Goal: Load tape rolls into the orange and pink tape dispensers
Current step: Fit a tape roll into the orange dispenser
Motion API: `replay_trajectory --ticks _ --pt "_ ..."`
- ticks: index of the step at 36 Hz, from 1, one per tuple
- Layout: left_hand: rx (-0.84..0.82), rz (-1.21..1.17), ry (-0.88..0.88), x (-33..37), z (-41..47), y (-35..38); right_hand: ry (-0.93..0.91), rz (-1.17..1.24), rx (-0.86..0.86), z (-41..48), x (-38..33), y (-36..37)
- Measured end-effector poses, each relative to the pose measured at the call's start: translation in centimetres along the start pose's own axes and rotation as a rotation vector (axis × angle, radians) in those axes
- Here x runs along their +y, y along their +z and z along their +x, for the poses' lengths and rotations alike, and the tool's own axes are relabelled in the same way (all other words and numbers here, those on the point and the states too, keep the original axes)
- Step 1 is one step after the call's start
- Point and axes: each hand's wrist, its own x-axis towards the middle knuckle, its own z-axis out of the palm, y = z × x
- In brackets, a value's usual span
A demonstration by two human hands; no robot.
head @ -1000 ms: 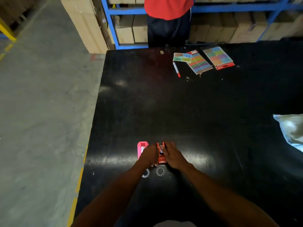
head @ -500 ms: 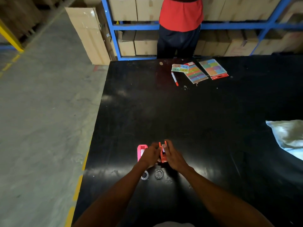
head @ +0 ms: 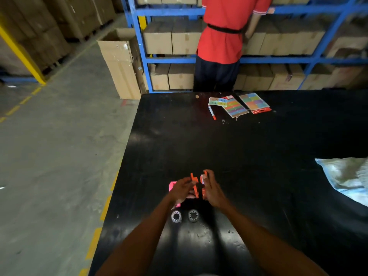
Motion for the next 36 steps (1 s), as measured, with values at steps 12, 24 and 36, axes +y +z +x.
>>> replay_trajectory --ticks 12,24,36 --pt "0.328 0.694 -0.001 -0.4 1.1 -1.2 0.019 -0.005 0.076 -0.3 1.2 -3.6" --pt "0.385 1.090 -0.028 -2.5 4.8 2.0 0.099 -0.051 0.016 0.0 4.8 -4.3" --pt "0.356 1.201 -0.169 -3.4 8.7 1.9 0.137 -0.015 -0.028 2.0 5.5 -3.3"
